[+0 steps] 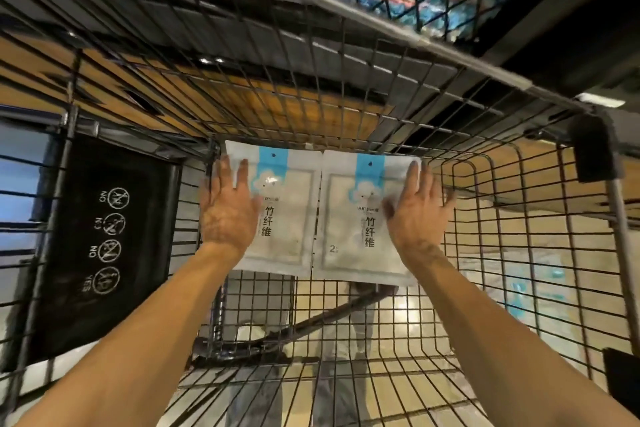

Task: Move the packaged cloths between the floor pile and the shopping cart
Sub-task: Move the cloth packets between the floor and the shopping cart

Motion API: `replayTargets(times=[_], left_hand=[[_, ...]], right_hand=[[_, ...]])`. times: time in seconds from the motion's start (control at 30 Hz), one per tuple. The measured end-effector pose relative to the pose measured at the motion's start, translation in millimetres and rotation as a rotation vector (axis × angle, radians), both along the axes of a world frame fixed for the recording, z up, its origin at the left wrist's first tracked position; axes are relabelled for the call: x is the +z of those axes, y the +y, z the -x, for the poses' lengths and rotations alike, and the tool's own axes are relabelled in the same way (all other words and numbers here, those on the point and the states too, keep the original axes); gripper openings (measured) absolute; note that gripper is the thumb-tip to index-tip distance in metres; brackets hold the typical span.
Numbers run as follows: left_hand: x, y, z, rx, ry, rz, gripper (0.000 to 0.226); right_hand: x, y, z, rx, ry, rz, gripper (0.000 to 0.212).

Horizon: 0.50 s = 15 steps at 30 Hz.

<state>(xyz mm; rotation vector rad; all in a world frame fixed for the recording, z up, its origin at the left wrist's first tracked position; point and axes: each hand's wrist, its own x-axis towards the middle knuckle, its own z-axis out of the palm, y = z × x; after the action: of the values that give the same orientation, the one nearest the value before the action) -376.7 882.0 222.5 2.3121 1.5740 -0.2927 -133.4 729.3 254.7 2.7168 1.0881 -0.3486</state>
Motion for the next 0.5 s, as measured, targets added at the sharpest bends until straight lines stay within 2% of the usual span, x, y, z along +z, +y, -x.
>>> replayTargets(times=[0.07,0.2,0.5], left_hand=[[22,2,-1,-0.043,0.019,0.005,0.068],[81,8,-9,-0.089,0.127,0.029,0.069],[259,30,-43,-0.195,0.011,-0.169,0.075]], right_hand=[[19,2,-1,0.077,0.015,0.066,0.089],[74,5,7,0.151,0.007,0.043,0.081],[225,14,5,0.162,0.052,-0.121,0.070]])
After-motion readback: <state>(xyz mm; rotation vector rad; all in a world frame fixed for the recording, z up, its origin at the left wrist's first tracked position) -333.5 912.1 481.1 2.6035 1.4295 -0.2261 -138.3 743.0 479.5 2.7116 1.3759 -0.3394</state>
